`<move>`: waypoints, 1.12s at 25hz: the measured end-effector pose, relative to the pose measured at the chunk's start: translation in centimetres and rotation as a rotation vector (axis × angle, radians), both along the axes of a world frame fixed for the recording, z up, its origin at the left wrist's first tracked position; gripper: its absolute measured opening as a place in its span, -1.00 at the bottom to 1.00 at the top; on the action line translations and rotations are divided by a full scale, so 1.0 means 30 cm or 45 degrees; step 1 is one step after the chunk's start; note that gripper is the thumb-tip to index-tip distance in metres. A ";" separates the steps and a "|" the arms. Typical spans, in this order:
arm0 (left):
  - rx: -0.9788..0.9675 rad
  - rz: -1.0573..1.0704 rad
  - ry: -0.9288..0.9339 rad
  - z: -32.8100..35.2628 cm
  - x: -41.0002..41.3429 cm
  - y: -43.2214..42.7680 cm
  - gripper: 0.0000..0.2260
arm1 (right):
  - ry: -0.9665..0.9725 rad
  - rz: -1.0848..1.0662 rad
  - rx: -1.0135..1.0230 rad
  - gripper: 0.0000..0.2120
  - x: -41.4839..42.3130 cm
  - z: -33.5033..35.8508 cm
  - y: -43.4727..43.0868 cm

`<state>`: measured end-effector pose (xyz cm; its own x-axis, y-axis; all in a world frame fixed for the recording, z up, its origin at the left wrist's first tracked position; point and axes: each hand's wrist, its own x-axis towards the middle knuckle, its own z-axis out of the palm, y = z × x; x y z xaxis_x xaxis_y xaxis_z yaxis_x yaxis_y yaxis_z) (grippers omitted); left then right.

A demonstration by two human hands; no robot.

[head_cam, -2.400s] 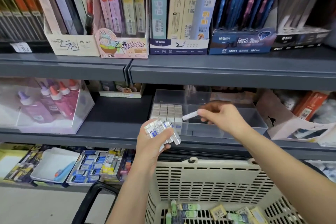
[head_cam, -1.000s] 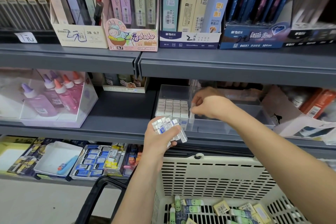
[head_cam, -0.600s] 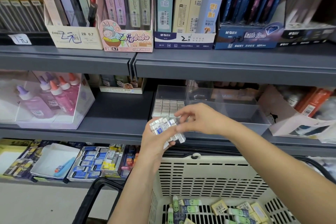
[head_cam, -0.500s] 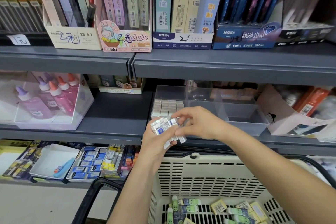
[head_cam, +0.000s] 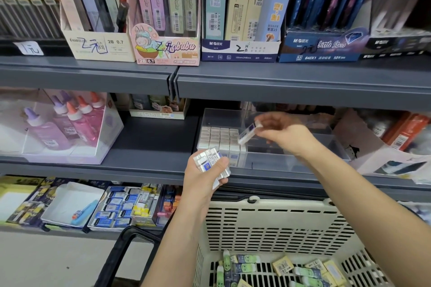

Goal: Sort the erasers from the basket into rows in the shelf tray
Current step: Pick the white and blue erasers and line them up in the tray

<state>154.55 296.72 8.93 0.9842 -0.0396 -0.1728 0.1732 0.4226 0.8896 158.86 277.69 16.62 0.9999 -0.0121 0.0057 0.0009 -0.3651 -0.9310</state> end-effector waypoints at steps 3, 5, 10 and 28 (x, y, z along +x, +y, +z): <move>-0.002 0.028 0.010 -0.004 0.002 0.007 -0.70 | -0.102 -0.155 -0.278 -0.82 0.064 -0.007 0.016; 0.006 0.022 0.003 -0.005 0.001 0.007 -0.71 | -0.103 -0.090 -0.534 -0.78 0.081 -0.017 0.032; -0.012 -0.017 0.010 0.000 0.002 0.004 -0.71 | -0.013 0.076 -0.941 -0.75 0.087 -0.051 0.064; -0.069 -0.134 -0.035 0.004 -0.006 -0.004 -0.68 | 0.160 0.420 0.085 -0.81 -0.045 -0.004 0.036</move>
